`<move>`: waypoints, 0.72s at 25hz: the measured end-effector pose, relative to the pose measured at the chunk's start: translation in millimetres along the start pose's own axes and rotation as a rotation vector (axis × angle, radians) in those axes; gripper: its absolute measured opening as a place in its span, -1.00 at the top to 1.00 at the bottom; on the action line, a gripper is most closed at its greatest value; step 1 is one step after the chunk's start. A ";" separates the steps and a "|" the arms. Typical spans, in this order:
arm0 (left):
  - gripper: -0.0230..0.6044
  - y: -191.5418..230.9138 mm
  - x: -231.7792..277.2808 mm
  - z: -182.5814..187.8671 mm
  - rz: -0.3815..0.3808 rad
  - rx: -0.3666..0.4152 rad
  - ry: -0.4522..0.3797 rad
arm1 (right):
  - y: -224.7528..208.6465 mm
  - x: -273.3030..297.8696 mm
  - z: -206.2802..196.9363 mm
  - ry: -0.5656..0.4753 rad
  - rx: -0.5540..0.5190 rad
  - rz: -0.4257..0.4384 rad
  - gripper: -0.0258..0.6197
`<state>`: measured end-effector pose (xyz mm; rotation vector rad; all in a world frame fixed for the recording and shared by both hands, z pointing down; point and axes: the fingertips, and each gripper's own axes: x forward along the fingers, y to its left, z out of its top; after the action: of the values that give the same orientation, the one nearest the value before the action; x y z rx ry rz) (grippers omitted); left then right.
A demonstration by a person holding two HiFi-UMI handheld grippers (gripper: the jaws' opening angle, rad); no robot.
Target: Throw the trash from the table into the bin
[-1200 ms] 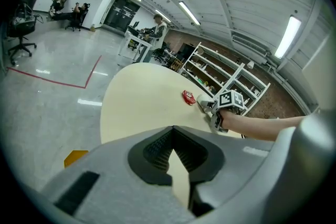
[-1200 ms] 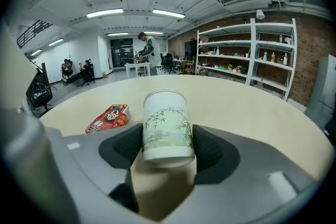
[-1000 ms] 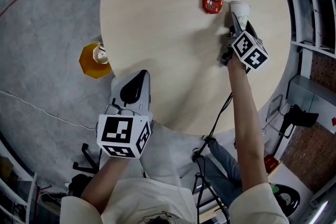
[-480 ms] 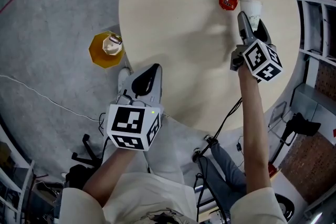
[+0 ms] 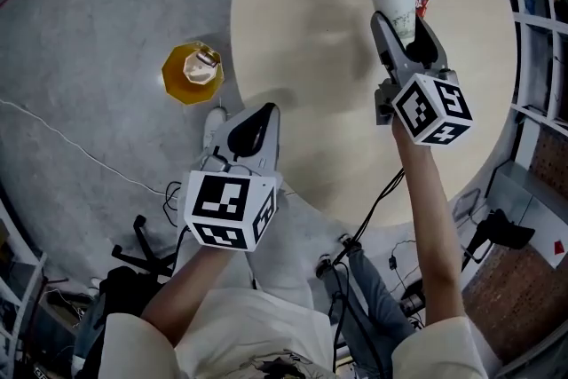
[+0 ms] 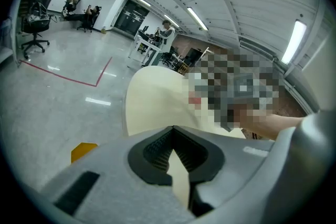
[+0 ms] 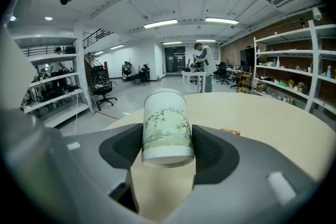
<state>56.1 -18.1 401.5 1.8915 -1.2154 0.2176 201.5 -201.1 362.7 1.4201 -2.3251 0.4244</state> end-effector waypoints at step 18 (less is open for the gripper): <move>0.91 72.1 -37.5 6.9 0.129 -0.116 -0.088 | 187.5 57.6 -8.0 0.084 -0.178 0.418 0.00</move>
<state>-23.5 -9.9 417.2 1.7407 -1.3814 0.1305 11.2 -159.3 386.0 0.8167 -2.5153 0.3693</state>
